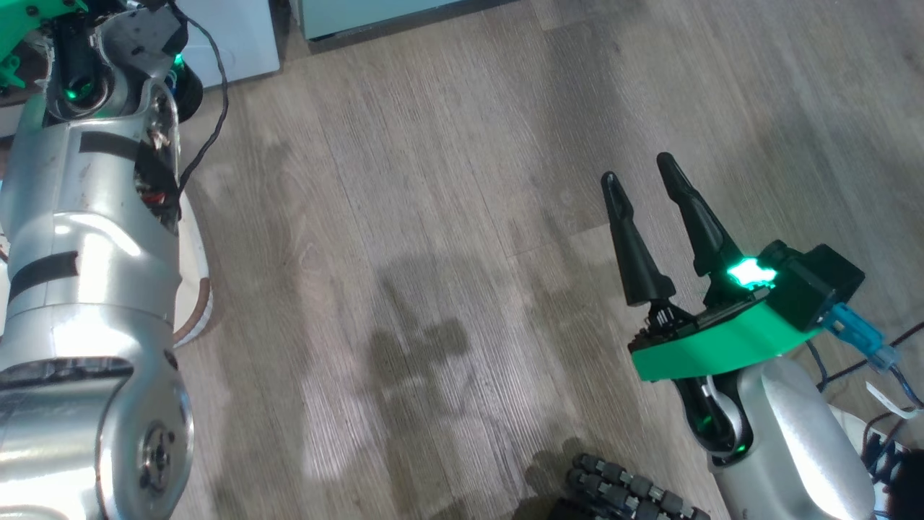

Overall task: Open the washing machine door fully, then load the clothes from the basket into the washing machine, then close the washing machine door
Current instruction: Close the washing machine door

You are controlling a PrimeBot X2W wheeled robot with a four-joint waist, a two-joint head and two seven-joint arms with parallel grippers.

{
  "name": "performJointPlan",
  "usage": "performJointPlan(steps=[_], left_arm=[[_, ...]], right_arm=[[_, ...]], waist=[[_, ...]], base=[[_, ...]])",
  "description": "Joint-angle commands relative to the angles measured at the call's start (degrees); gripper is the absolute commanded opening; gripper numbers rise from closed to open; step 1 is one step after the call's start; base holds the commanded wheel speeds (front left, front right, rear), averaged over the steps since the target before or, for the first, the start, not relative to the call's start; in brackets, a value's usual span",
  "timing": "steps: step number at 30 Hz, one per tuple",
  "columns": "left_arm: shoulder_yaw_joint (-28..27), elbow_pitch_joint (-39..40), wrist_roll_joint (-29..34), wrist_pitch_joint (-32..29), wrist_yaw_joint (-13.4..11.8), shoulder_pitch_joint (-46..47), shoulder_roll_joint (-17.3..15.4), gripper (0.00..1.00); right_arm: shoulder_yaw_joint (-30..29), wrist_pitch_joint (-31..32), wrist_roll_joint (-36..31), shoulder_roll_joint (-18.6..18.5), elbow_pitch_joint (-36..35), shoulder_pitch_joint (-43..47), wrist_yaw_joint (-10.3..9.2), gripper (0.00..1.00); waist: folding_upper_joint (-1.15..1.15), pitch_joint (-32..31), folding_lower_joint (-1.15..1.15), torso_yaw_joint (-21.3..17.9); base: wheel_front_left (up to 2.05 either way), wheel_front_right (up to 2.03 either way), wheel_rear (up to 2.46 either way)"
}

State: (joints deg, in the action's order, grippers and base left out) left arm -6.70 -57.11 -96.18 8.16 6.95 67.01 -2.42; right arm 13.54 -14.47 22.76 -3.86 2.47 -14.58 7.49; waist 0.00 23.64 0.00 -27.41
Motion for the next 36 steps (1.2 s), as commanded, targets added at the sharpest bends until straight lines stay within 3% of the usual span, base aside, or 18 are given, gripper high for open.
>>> performJointPlan(steps=[1, 8, 15, 18, 24, 30, 36], left_arm=[[-0.1, 1.7, 0.5, -0.2, 0.5, 1.4, -1.5, 0.0], [-0.9, 3.7, -0.5, -1.4, 0.5, -3.3, -1.0, 0.0], [2.2, 8.2, -0.8, -5.0, 0.5, -13.3, -0.5, 0.0], [6.2, 11.4, 0.2, -6.7, 0.5, -19.6, -0.5, 0.0], [17.4, 18.0, 11.3, -7.2, 0.5, -30.9, -1.7, 0.0], [30.8, 24.2, 27.2, -3.6, 0.5, -38.0, -8.7, 0.0], [34.3, 25.2, 38.2, 5.9, 0.3, -42.4, -12.8, 0.0]], right_arm=[[0.5, -0.5, 0.2, 0.4, -1.5, -0.4, 0.0, 1.0], [-1.4, -0.5, -0.4, 0.5, -1.3, 0.4, 0.0, 1.0], [-3.6, -0.5, -1.5, -0.5, -1.3, 2.3, 0.0, 1.0], [-4.9, -0.5, -1.9, -0.7, -1.1, 3.5, 0.0, 1.0], [-6.4, -0.5, -2.6, -1.4, -0.9, 5.8, 0.0, 1.0], [-7.5, -0.5, -3.1, -2.2, -0.8, 7.7, 0.0, 1.0], [-7.7, -0.5, -3.4, -2.0, -0.7, 9.2, 0.0, 1.0]], waist=[[0.0, -0.5, 0.0, 0.2], [0.0, -3.1, 0.0, 2.4], [0.0, -8.0, 0.0, 6.6], [0.0, -10.7, 0.0, 8.7], [0.0, -15.2, 0.0, 12.8], [0.0, -18.7, 0.0, 16.4], [0.0, -21.6, 0.0, 19.2]], base=[[0.0, 0.0, 0.0], [0.0, 0.0, 0.0], [0.0, 0.0, 0.0], [0.0, 0.0, 0.0], [0.0, 0.0, 0.0], [0.0, 0.0, 0.0], [0.0, 0.0, 0.0]])
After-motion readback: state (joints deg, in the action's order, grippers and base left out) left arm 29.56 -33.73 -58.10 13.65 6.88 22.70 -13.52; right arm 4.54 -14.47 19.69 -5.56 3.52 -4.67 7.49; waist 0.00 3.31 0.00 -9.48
